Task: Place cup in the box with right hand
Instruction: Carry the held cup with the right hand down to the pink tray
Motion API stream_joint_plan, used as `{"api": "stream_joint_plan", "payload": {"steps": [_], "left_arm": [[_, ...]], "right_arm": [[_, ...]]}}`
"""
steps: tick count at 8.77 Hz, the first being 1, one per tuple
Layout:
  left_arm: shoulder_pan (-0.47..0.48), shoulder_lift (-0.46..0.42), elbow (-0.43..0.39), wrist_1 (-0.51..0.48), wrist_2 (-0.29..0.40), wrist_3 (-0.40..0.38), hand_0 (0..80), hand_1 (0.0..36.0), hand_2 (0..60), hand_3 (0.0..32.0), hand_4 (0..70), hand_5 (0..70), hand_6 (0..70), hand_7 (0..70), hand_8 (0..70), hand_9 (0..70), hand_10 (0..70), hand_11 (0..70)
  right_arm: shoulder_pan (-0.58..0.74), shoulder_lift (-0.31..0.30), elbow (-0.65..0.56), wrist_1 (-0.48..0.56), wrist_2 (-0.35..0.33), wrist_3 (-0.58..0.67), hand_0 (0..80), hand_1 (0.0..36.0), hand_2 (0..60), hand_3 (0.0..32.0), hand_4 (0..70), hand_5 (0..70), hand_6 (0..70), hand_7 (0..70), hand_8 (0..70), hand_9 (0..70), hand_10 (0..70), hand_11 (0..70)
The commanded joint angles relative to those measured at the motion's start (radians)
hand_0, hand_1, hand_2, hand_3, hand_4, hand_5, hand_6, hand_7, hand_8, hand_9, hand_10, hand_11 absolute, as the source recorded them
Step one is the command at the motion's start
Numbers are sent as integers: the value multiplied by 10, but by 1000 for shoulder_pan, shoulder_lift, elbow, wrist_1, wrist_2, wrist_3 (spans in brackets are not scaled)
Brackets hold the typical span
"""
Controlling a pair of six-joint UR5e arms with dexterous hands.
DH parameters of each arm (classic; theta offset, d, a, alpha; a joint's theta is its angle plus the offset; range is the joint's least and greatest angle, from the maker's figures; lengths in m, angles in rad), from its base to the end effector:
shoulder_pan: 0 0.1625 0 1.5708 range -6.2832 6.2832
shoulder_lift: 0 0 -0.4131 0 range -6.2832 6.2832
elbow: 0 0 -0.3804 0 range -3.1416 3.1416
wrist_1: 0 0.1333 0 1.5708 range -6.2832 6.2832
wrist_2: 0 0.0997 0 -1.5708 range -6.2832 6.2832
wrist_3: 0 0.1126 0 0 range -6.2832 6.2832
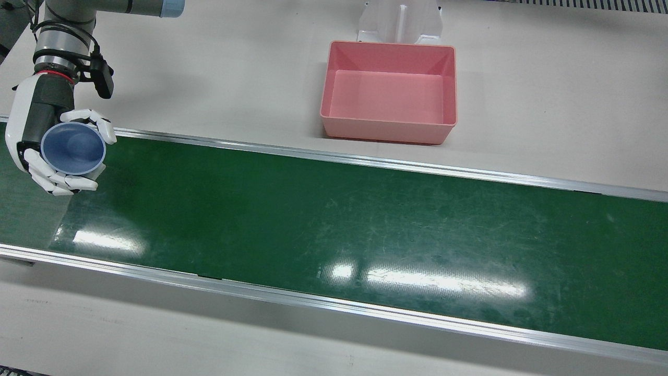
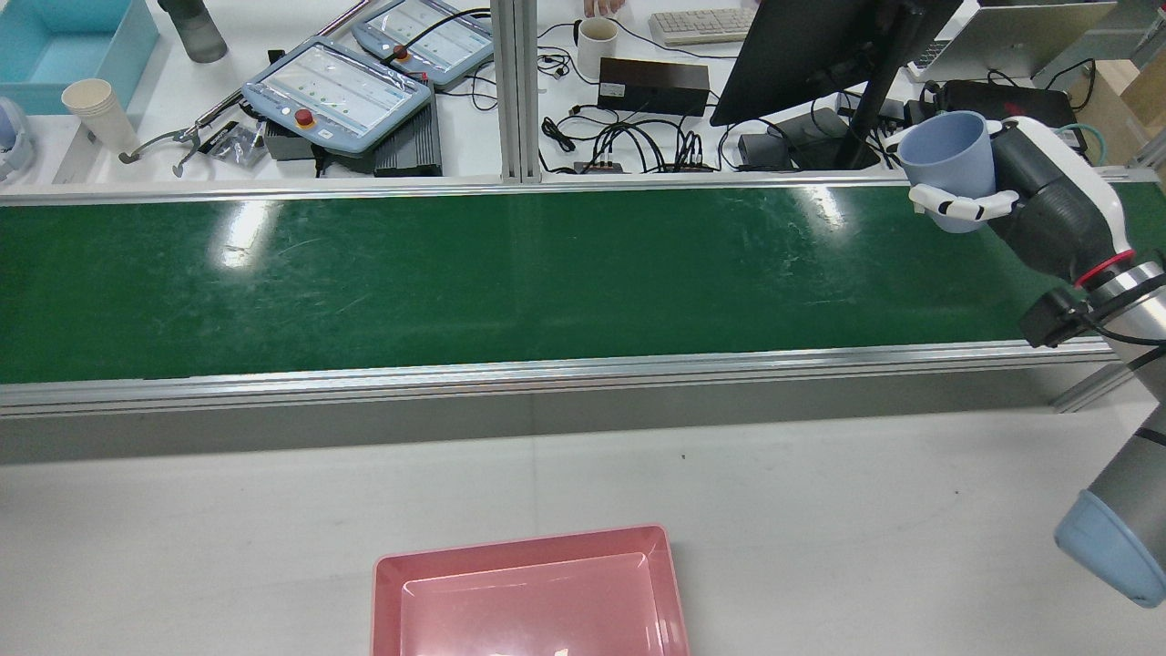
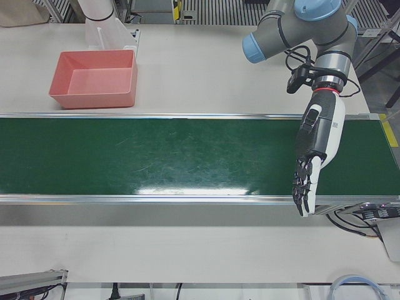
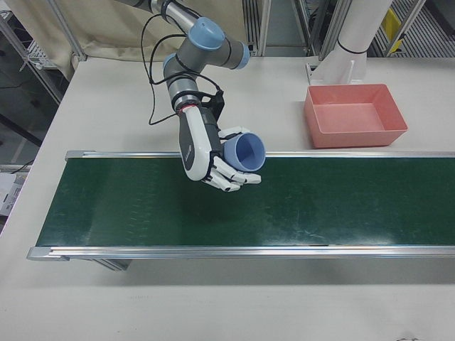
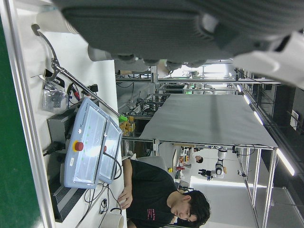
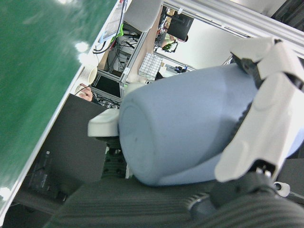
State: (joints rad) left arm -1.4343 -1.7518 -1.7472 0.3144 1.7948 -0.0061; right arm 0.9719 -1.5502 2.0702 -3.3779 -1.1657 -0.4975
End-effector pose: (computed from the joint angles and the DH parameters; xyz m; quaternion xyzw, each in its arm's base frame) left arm -0.0332 -0.5544 0.5307 -0.1282 0.7103 -0.6807 0.1253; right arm -0.1159 -0.4850 0.4532 0.0808 -0.7887 0.5855 0.1690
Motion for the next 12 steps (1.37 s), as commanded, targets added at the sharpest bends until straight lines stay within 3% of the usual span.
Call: {"api": "stream_joint_plan", "payload": {"steps": [1,3,5,6,7,9,10,11,12], "left_arm": [[0,0,0,0,0,0,0,0,0,0,0,0,0,0,0,0,0,0],[0,0,0,0,0,0,0,0,0,0,0,0,0,0,0,0,0,0],[0,0,0,2,0,0,0,0,0,0,0,0,0,0,0,0,0,0],[0,0,0,2,0,0,0,0,0,0,0,0,0,0,0,0,0,0],[0,0,0,2,0,0,0,0,0,0,0,0,0,0,0,0,0,0],[0,0,2,-1,0,0,0,0,0,0,0,0,0,0,0,0,0,0],[0,0,2,0,0,0,0,0,0,0,0,0,0,0,0,0,0,0],[0,0,2,0,0,0,0,0,0,0,0,0,0,0,0,0,0,0],[0,0,0,0,0,0,0,0,0,0,0,0,0,0,0,0,0,0]], "right_arm": [[-91,21,286,-121,3,-201,474,360,600,0,191,187,426,700,700,700,521,700],[-293,106,367,-201,42,-333,462,338,600,0,187,175,410,700,700,700,494,700],[-581,142,405,-196,182,-494,456,321,600,0,143,171,398,700,696,700,485,694],[-717,192,400,-189,214,-594,456,316,600,0,117,169,389,700,686,700,476,682],[-816,223,387,-178,242,-671,448,310,600,0,100,166,380,700,675,700,467,669],[-886,219,299,-92,279,-711,426,279,600,0,64,156,353,700,645,700,444,634],[-895,219,263,-52,279,-708,417,233,600,0,2,138,295,700,569,700,378,543],[-907,219,248,-34,277,-708,423,202,521,0,0,110,202,691,413,645,270,404],[-915,217,245,-34,279,-711,430,221,497,0,0,75,90,271,150,261,102,168]]}}
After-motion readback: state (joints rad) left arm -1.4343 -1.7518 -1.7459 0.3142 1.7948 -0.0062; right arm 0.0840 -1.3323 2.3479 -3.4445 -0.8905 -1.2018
